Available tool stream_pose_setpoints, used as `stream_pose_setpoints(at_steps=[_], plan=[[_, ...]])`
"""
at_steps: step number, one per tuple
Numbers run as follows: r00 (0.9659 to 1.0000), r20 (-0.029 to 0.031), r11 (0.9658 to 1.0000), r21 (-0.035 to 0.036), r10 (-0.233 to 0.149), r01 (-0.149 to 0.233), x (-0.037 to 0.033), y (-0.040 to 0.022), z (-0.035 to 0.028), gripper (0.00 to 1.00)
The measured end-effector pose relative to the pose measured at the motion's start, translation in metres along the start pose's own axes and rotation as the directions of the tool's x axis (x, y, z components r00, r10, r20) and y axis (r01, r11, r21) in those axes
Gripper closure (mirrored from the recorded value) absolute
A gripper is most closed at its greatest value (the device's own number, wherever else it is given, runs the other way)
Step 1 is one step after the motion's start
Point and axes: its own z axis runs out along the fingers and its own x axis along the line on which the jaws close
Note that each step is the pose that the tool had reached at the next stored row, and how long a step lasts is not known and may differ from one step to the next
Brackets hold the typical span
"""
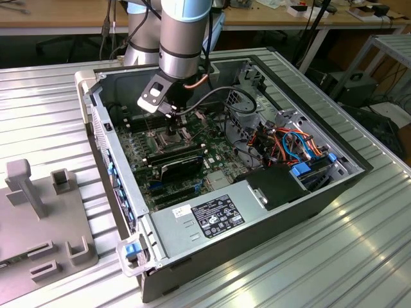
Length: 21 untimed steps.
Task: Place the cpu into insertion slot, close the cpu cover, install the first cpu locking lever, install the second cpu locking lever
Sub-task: 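Place the cpu into insertion slot, then close the cpu cover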
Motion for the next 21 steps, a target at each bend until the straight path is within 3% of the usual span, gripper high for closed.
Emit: stream_pose_setpoints(at_steps=[4, 17, 21], plan=[[1.0, -0.0001, 1.0, 0.0001, 0.0, 0.0, 0.0, 0.0002, -0.003, 0.89], [1.0, -0.0001, 1.0, 0.0001, 0.0, 0.0, 0.0, 0.0005, -0.0041, 0.89], [1.0, -0.0001, 1.0, 0.0001, 0.0, 0.0, -0.0001, 0.0006, -0.0095, 0.89]])
